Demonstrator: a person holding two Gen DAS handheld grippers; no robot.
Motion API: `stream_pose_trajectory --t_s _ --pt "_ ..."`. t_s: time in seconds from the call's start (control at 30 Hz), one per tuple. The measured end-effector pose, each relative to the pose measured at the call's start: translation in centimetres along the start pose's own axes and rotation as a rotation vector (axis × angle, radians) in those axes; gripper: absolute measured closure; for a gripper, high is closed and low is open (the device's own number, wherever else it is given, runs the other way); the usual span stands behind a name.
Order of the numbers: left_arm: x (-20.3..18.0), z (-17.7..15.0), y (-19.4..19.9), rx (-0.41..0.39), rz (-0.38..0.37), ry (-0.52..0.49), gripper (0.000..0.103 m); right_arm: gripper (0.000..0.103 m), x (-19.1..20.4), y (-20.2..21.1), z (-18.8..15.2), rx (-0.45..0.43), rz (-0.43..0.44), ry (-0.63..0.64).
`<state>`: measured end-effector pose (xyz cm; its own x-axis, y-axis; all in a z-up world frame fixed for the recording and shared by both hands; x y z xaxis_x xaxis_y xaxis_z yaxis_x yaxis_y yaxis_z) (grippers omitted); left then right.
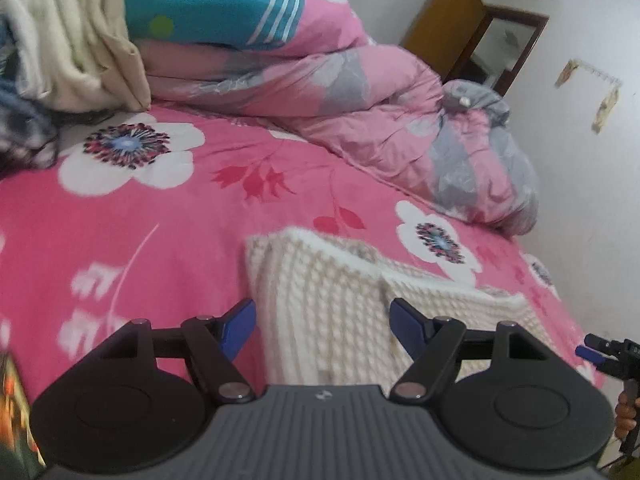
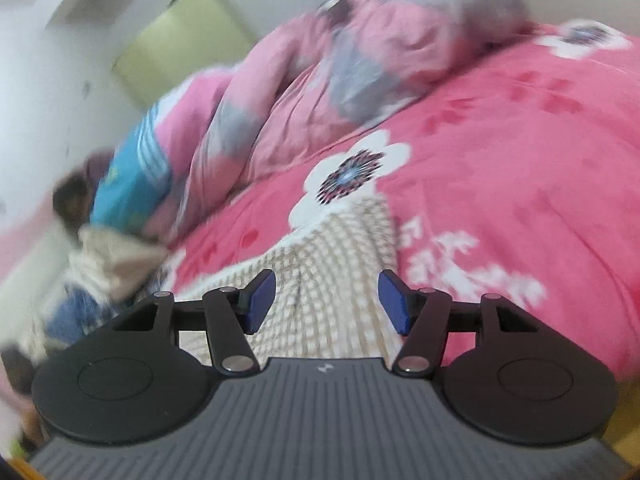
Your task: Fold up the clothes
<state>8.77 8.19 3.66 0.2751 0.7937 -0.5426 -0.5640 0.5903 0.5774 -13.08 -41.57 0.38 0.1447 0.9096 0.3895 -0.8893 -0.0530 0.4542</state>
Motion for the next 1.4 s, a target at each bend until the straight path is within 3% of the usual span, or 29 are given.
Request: stream_pose_trajectory --t_s 0.17,0.3,0.37,0.43,0.5,0.7,0.73,0.77,0.8,0.97,1.17,1.27,1.4 --pt "1.1 2.3 -4.7 0.113 -0.011 0.012 0.032 0.046 -0.3 -5.4 3.2 0.078 0.021 0.122" --pt "1.7 2.5 -6.6 0.157 -0.051 0.038 0.034 0.046 -0.9 -8.8 4.3 0.145 0.03 0.182" --pt "1.8 2.5 -6.9 0.157 -0.071 0.038 0.039 0.047 -1.0 -10.1 4.5 0.167 0.032 0.225" --pt "1.8 2.5 -7.3 0.15 -0.062 0.024 0.058 0.049 -0.8 -11.2 4.6 0.184 0.04 0.267" --pt "1.7 2.5 -7.4 0.139 -0.042 0.001 0.073 0.064 -0.5 -11.8 4.6 0.199 0.057 0.292" --pt "1.8 2.4 -7.7 0.134 -0.05 -0.028 0.073 0.066 0.3 -12.5 3.9 0.219 0.071 0.334" --pt "1.7 2.3 -7.7 0.13 -0.047 -0.032 0.075 0.067 0.2 -12.6 3.9 0.216 0.08 0.324" --pt "1.5 2.2 -7.7 0.121 -0.045 -0.043 0.077 0.077 0.1 -12.7 3.8 0.213 0.089 0.314" --pt "1.3 2.0 -7.6 0.107 -0.041 -0.064 0.09 0.094 0.0 -12.7 3.7 0.209 0.101 0.3" --pt "-0.1 1.6 -6.2 0.039 -0.041 -0.143 0.095 0.097 0.7 -11.0 4.2 0.125 0.096 0.282" --pt "-1.6 3.6 -4.3 -0.047 -0.093 -0.14 0.096 0.098 1.7 -8.8 5.2 0.016 0.065 0.288" --pt "-2.2 4.8 -5.0 -0.07 -0.088 -0.166 0.096 0.098 1.7 -8.5 6.7 -0.027 0.058 0.292" --pt "-1.8 5.2 -8.1 -0.038 -0.061 -0.168 0.096 0.098 0.4 -10.2 7.3 -0.034 0.044 0.267"
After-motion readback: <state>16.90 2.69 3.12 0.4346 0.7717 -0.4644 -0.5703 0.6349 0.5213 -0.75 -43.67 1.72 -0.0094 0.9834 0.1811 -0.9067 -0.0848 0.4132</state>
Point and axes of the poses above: each gripper's, at about its wrist camera, not at the fingertips, and y roughly against the way its jaws point, x to its left, z to its top, the point moved 1 cm from there along -y, roughly the way its jaws point, and after that the axes turned 11 degrees about y, right-handed, at the moved point
